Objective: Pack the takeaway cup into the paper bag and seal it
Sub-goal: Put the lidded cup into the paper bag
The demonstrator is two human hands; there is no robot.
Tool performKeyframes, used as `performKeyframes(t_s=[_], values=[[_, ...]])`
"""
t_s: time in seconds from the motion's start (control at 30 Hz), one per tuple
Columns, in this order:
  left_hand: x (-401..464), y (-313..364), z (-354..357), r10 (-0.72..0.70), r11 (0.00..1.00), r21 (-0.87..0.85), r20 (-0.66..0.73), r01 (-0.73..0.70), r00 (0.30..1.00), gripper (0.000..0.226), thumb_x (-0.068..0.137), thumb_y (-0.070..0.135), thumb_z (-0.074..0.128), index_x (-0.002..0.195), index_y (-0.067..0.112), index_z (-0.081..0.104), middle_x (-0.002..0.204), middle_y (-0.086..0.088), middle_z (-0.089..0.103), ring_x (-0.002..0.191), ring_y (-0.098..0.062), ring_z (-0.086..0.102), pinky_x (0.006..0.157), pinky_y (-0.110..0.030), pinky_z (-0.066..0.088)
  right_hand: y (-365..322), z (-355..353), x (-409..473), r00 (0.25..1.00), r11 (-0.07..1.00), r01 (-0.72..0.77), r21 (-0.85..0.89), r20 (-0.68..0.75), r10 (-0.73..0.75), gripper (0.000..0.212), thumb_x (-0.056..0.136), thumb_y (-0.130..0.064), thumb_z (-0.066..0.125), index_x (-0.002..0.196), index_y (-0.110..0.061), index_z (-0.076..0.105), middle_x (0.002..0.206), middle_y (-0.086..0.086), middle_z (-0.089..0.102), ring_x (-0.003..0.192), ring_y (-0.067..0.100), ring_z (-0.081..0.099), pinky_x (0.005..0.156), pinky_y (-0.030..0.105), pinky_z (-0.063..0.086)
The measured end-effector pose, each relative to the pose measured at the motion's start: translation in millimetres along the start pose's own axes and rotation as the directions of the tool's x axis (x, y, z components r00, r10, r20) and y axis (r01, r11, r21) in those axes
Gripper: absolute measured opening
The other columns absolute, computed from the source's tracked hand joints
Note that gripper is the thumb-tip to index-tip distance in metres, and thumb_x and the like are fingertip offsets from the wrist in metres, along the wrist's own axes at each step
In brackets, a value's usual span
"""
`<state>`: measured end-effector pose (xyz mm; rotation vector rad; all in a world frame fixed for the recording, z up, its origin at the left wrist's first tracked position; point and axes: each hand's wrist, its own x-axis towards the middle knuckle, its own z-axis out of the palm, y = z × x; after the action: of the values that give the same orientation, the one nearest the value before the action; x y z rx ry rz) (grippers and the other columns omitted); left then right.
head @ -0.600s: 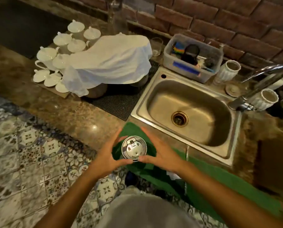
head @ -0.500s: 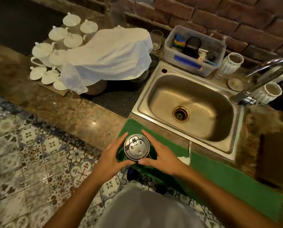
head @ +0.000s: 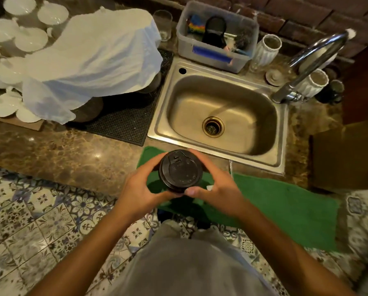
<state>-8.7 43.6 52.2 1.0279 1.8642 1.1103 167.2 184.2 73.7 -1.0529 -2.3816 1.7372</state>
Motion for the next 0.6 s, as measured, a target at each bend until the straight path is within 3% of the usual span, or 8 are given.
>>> performKeyframes(t_s=[0.17,0.4,0.47,0.6], values=[[13.2,47.5,8.8,0.209,0.977,0.025,0.087,-0.212,0.974,0.089,0.058,0.055,0.089,0.137,0.048,0.049,0.128,0.027,0.063,0.122,-0.001,0.060,0.103,-0.022,0.046,-11.5,-25.4,-35.7,0.984,0.972,0.097,0.215,-0.165,-0.062,0.101,0.064,-0.083,0.069,0.152,-0.049,0.032,0.152,-0.015,0.049,0.143,0.010,0.045,0.116,0.050,0.040],[7.6,95.0,72.9,0.342,0.939,-0.019,0.110,-0.342,0.933,0.098,0.058,0.052,0.087,0.143,0.028,0.046,0.136,0.036,0.055,0.127,0.006,0.055,0.106,-0.013,0.040,8.9,-69.9,-89.5,0.956,0.922,0.183,0.341,-0.282,-0.085,0.106,0.066,-0.081,0.070,0.154,-0.033,0.035,0.150,-0.009,0.053,0.140,0.013,0.049,0.113,0.050,0.043],[3.7,109.0,101.7,0.373,0.928,-0.037,0.091,-0.371,0.923,0.094,0.061,0.060,0.082,0.143,0.031,0.045,0.135,0.041,0.052,0.128,0.010,0.053,0.105,-0.010,0.039,24.0,-86.7,-107.1,0.951,0.916,0.189,0.354,-0.299,-0.081,0.106,0.066,-0.081,0.069,0.154,-0.033,0.035,0.149,-0.010,0.053,0.140,0.013,0.050,0.113,0.051,0.044],[0.9,139.2,163.3,0.353,0.935,-0.068,0.080,-0.348,0.932,0.086,0.063,0.069,0.078,0.141,0.055,0.045,0.133,0.038,0.056,0.126,0.007,0.055,0.102,-0.012,0.042,57.8,-127.3,-145.3,0.945,0.892,0.219,0.396,-0.314,-0.093,0.104,0.068,-0.078,0.070,0.154,-0.030,0.035,0.146,-0.011,0.054,0.139,0.014,0.051,0.112,0.048,0.045]])
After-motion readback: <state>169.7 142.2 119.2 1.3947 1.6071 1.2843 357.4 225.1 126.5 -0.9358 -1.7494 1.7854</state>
